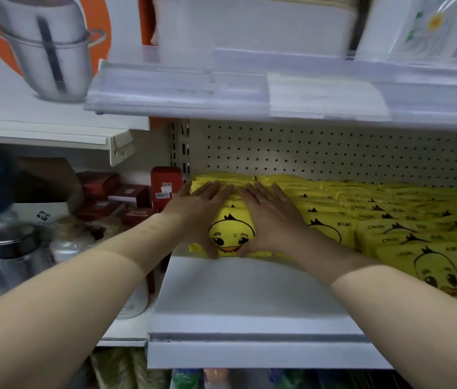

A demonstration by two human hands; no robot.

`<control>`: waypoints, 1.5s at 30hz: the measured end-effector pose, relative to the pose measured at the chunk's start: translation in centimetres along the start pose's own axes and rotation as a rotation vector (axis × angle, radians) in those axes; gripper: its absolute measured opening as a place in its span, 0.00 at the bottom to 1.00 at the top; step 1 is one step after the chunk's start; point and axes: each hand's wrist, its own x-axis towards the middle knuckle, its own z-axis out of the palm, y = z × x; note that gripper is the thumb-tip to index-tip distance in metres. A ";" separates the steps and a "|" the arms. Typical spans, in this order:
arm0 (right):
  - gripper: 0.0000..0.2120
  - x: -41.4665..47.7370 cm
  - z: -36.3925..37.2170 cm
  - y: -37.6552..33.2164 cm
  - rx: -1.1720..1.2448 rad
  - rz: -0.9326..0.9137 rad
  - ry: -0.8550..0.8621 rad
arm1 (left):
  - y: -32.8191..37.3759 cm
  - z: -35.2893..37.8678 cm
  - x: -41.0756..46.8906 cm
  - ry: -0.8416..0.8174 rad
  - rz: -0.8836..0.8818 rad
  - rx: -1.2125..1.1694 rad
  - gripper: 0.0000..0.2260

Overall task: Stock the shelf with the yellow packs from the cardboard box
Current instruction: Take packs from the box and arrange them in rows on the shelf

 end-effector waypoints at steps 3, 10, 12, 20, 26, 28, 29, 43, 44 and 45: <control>0.66 -0.1 0.1 -0.3 -0.002 0.017 0.019 | -0.2 0.1 -0.1 0.040 0.007 -0.003 0.66; 0.70 -1.2 -0.9 0.1 0.067 -0.021 -0.049 | -0.5 0.2 -2.0 0.028 0.005 -0.086 0.68; 0.70 -1.7 -1.1 0.7 0.047 -0.009 -0.062 | -1.0 0.3 -2.6 0.013 -0.019 -0.104 0.68; 0.67 -2.5 -0.6 0.8 0.126 0.033 0.006 | -1.2 0.9 -3.6 0.074 -0.069 -0.195 0.65; 0.25 -3.5 -0.5 2.0 0.708 0.181 0.413 | -1.3 3.7 -4.4 0.487 -0.056 -0.985 0.33; 0.16 -3.2 -0.1 2.0 0.714 0.220 0.409 | -0.4 4.8 -3.9 0.540 -0.109 -1.100 0.24; 0.13 -3.2 -0.1 1.9 0.719 0.237 0.396 | 0.1 5.0 -3.6 0.551 -0.144 -1.151 0.21; 0.05 -2.5 0.3 0.9 0.833 0.316 0.401 | 2.4 4.3 -2.7 0.655 -0.412 -1.377 0.04; 0.06 -2.5 0.2 1.0 0.848 0.315 0.411 | 2.3 4.3 -2.8 0.657 -0.397 -1.370 0.07; 0.08 -2.5 0.2 1.1 0.844 0.308 0.421 | 2.2 4.3 -2.8 0.653 -0.373 -1.361 0.13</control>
